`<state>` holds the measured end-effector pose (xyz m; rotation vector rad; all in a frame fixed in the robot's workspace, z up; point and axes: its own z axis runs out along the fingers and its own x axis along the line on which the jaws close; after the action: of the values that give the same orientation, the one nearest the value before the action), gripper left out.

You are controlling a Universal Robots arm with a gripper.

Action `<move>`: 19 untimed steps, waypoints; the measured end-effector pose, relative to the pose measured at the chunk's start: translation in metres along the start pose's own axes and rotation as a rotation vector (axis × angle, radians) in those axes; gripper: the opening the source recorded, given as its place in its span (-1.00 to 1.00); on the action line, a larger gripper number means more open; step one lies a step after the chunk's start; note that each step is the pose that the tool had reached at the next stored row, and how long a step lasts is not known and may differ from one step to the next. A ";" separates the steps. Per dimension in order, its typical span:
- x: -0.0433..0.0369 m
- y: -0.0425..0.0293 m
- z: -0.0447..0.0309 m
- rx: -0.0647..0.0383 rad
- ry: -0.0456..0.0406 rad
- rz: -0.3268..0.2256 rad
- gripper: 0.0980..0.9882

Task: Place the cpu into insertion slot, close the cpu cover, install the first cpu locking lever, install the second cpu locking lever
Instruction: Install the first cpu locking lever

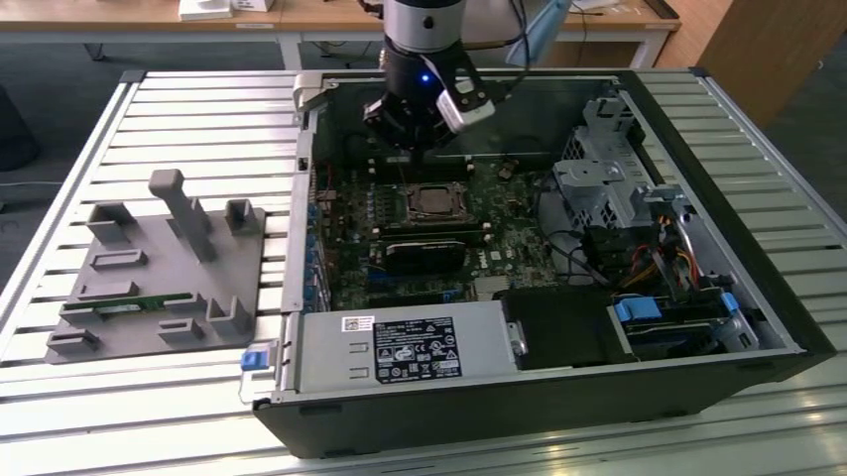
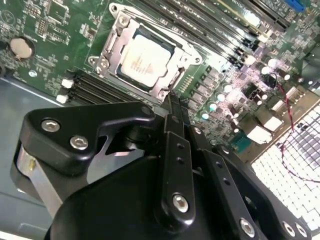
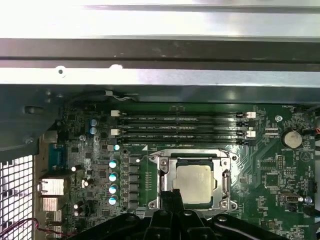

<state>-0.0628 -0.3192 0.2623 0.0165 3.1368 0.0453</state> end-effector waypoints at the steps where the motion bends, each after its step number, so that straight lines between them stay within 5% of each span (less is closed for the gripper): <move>1: 0.0015 0.0000 0.0002 0.000 0.0000 0.000 -0.98; 19: 0.0200 -0.0003 0.0018 0.000 -0.0002 0.000 -0.98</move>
<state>-0.0828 -0.3192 0.2603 0.0161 3.1366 0.0452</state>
